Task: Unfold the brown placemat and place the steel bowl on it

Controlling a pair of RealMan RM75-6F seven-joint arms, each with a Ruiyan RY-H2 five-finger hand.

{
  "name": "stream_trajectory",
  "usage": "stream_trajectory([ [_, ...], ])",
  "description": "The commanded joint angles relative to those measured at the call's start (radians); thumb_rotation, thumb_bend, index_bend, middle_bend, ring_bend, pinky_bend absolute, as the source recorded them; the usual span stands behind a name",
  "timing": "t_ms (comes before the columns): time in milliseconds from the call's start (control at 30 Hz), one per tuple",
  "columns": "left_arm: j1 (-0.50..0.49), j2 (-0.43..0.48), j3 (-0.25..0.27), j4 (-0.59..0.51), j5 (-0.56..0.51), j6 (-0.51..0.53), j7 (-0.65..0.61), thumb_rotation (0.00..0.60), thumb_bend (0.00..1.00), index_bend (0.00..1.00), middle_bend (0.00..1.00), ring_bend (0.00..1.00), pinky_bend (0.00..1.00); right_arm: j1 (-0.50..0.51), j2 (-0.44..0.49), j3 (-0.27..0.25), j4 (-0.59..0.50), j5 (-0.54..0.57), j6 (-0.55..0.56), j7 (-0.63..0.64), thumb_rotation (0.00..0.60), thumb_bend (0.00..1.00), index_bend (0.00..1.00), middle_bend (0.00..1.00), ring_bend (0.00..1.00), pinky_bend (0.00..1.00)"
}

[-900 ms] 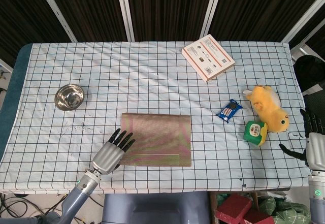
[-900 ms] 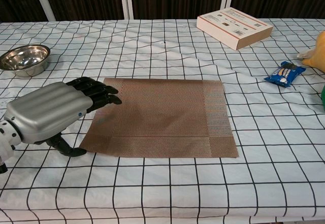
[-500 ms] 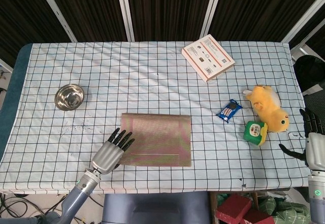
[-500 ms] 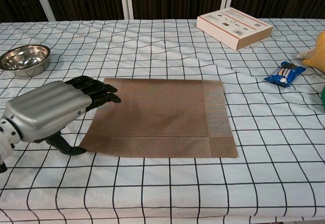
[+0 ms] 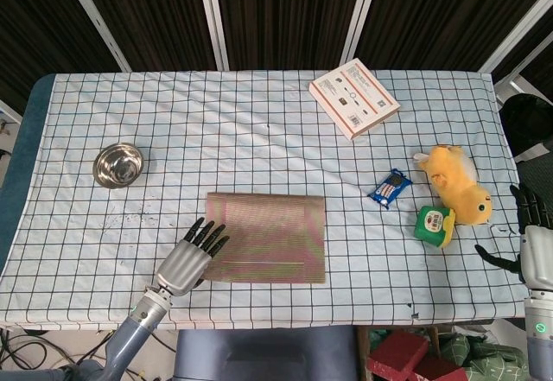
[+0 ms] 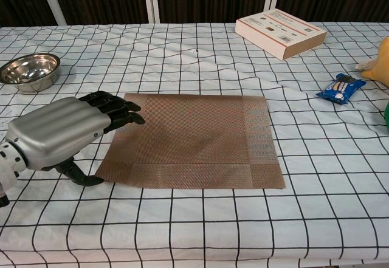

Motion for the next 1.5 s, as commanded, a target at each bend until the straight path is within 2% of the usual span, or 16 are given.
stream_trajectory([
  [33,0.000,0.000,0.001,-0.001,0.000,0.000,0.000,0.600,0.15,0.18,0.07,0.00,0.01,0.000,0.000,0.000,0.000,0.001,0.000,0.001,0.600,0.01,0.00,0.00,0.00,0.16],
  [167,0.000,0.002,0.004,-0.001,0.005,0.000,-0.005,0.600,0.16,0.25,0.08,0.00,0.03,0.000,0.001,0.000,-0.001,0.002,-0.001,0.000,0.600,0.01,0.00,0.00,0.00,0.16],
  [333,0.000,-0.001,0.008,0.005,0.013,0.001,-0.014,0.600,0.28,0.39,0.12,0.00,0.04,0.000,0.001,0.000,-0.003,0.003,-0.002,-0.001,0.600,0.01,0.00,0.00,0.00,0.16],
  [433,0.000,-0.003,0.010,0.009,0.017,0.001,-0.021,0.600,0.32,0.43,0.13,0.00,0.05,0.000,0.002,0.000,-0.004,0.004,-0.003,-0.002,0.600,0.01,0.00,0.00,0.00,0.16],
  [833,-0.001,-0.004,0.009,0.017,0.033,0.007,-0.037,0.600,0.39,0.46,0.15,0.01,0.07,0.000,0.003,0.000,-0.005,0.005,-0.005,0.000,0.600,0.02,0.00,0.00,0.00,0.16],
  [1233,0.001,-0.009,0.012,0.024,0.051,0.014,-0.057,0.600,0.39,0.57,0.16,0.01,0.07,0.000,0.003,0.000,-0.006,0.005,-0.006,0.002,0.600,0.02,0.00,0.00,0.00,0.16],
  [1500,0.001,-0.008,0.008,0.021,0.055,0.016,-0.064,0.600,0.40,0.59,0.17,0.01,0.07,0.000,0.004,0.000,-0.007,0.005,-0.007,0.004,0.600,0.02,0.00,0.00,0.00,0.16],
])
